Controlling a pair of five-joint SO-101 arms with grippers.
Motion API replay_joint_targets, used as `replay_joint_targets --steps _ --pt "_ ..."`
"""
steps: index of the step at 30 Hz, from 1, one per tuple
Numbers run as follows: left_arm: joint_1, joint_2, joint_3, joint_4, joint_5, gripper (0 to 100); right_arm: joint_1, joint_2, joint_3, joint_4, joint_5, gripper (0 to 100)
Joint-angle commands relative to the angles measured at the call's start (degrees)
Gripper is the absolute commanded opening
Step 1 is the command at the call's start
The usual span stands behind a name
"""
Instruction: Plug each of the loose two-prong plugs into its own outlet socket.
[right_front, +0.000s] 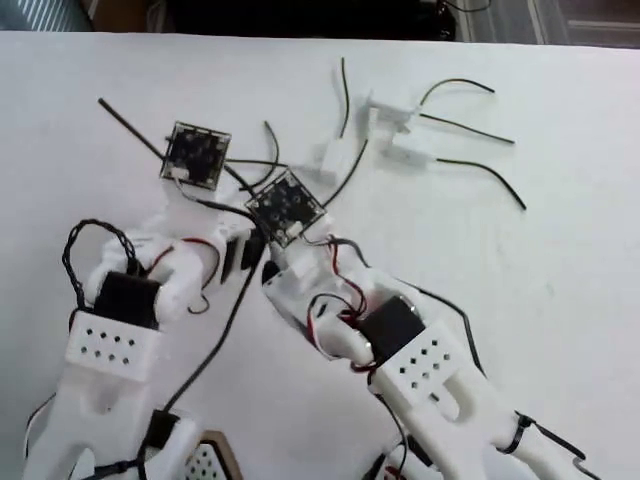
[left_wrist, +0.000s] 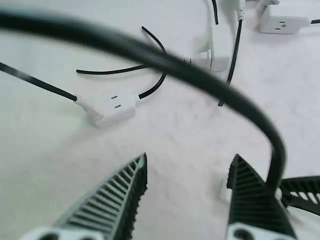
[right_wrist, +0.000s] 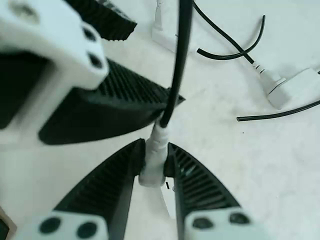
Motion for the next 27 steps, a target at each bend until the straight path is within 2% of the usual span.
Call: replay_joint_targets --steps 1,10,13,17,21,27 --pt "3.8 -4.6 -2.1 1.9 -0.2 27 -0.6 -1.6 -0.6 -1.5 -2.7 1.7" --pt "4.2 -12.8 3.8 0.9 -0.2 27 -0.5 -1.6 -0.6 -1.5 -3.3 1.7" --pt "0.2 -12.8 5.3 -0.9 -0.2 27 1.4 -1.6 -0.5 -1.3 -3.3 1.7" --pt "-5.1 -12.7 5.5 -0.7 -0.4 27 9.9 -1.6 -0.5 -1.6 -3.3 1.7" --pt "-5.2 -12.6 6.3 1.1 -5.6 30 20.2 -1.5 -0.5 -4.9 -7.4 1.7" --pt "-5.1 -12.6 6.2 4.8 -5.8 32 29.8 -1.5 4.8 -14.7 -11.9 1.7"
